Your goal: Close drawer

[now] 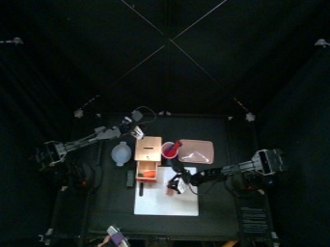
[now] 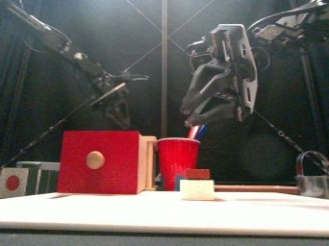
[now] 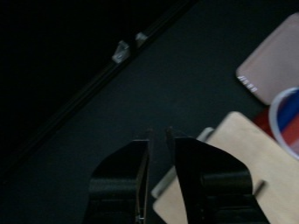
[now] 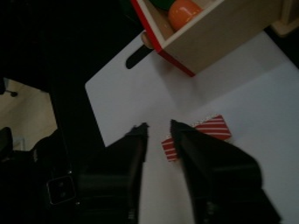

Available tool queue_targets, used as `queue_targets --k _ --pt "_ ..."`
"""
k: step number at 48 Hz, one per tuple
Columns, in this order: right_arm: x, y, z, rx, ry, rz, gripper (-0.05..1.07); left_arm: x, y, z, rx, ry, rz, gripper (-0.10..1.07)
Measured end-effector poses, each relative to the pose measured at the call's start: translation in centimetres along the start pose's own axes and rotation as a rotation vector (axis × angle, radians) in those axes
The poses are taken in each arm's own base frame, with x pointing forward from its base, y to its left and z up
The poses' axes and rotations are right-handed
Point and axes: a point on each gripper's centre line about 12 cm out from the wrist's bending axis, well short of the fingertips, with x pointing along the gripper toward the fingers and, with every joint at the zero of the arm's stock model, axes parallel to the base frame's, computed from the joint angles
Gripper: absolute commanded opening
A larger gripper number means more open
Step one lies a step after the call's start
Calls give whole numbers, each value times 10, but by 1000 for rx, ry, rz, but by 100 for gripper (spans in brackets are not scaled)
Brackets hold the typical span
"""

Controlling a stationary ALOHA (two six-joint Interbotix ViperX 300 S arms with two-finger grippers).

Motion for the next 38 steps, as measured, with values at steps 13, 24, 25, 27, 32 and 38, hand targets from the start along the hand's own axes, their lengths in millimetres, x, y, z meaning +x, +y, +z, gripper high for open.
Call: queue_targets --k 13,24,25,27,32,38 --pt "34 17 4 -52 23 34 17 36 -2 -5 89 152 45 59" --pt "72 26 11 -117 33 55 17 38 -24 -9 105 170 -24 59" --pt "75 27 12 -122 34 55 17 38 -27 -10 110 169 -31 59" --pt "81 28 15 -127 29 57 17 38 -30 -10 115 170 -44 59" --pt "93 28 21 -136 15 42 17 40 -37 -13 128 174 -73 59" --pt "101 20 31 -137 -18 -21 17 43 -40 -16 120 175 -94 59"
